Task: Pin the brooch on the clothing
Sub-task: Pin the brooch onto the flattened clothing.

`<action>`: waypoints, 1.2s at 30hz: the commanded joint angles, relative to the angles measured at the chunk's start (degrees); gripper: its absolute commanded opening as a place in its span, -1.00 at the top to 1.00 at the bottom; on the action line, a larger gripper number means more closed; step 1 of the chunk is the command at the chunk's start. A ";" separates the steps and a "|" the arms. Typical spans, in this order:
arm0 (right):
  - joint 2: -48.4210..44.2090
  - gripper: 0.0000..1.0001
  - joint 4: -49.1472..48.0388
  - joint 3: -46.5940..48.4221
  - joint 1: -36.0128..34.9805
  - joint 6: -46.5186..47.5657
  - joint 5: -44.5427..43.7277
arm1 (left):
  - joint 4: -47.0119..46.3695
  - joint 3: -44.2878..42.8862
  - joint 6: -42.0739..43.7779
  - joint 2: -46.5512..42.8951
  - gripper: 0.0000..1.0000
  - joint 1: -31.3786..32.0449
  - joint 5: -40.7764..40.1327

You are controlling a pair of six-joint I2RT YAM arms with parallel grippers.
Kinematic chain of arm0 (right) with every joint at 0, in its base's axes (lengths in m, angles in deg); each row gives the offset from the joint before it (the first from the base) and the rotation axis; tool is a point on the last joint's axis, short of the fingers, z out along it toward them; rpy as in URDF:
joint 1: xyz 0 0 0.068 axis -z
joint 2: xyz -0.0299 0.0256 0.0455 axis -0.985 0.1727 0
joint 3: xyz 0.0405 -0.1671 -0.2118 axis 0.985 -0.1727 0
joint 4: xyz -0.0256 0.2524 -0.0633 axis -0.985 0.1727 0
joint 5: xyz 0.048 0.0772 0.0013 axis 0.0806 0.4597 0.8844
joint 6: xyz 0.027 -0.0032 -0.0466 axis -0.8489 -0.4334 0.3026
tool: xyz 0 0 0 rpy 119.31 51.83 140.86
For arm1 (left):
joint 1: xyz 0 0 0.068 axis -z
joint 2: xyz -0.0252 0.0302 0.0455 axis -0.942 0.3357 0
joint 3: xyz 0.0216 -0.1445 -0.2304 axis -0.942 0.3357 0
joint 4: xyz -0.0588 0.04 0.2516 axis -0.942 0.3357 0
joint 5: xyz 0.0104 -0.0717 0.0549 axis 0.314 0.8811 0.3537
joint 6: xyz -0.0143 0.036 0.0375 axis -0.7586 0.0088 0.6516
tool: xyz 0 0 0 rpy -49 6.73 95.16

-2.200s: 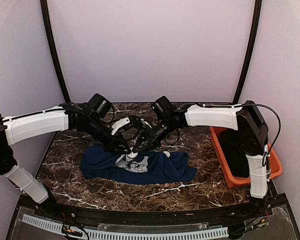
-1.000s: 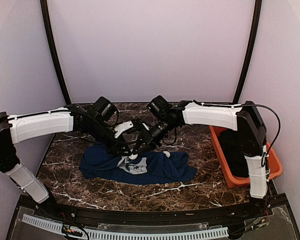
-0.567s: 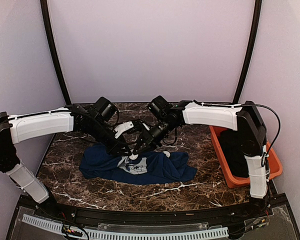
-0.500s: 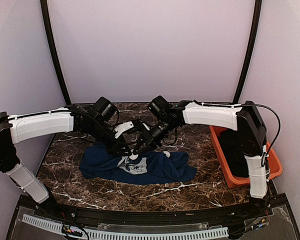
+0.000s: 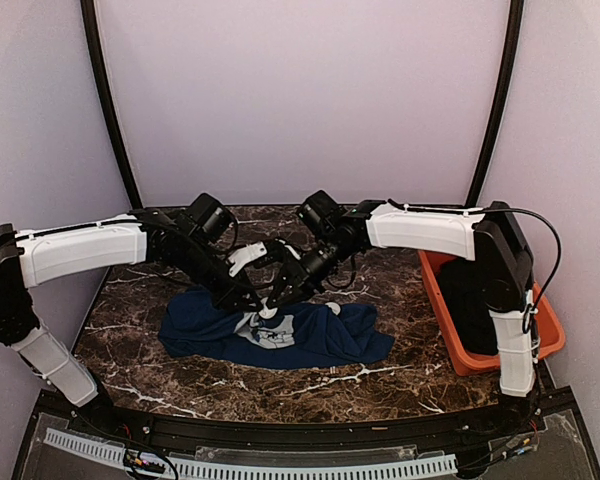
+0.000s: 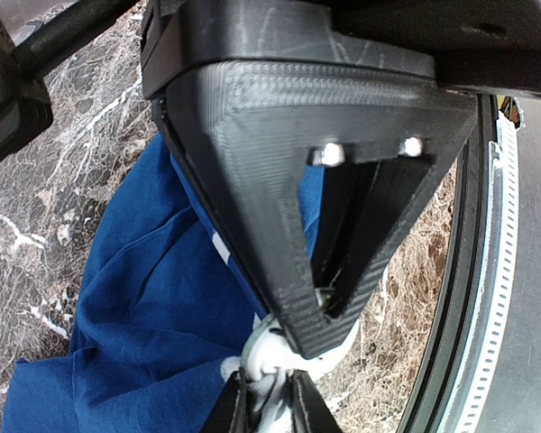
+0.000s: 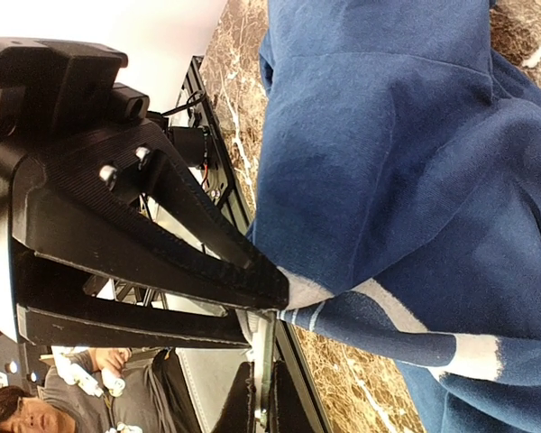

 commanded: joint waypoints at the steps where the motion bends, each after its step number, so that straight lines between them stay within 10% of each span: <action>1: -0.95 1.00 -5.35 2.44 1.28 1.56 2.00 | 0.92 0.90 0.19 -2.73 0.69 1.20 3.69; 12: -1.56 1.00 -6.78 2.05 2.11 2.88 4.83 | -3.28 1.96 -0.66 -4.58 0.35 -1.02 16.27; 36: -2.47 1.00 -6.85 0.56 2.44 3.84 5.27 | -5.19 2.88 -1.60 -6.98 0.12 -3.74 17.92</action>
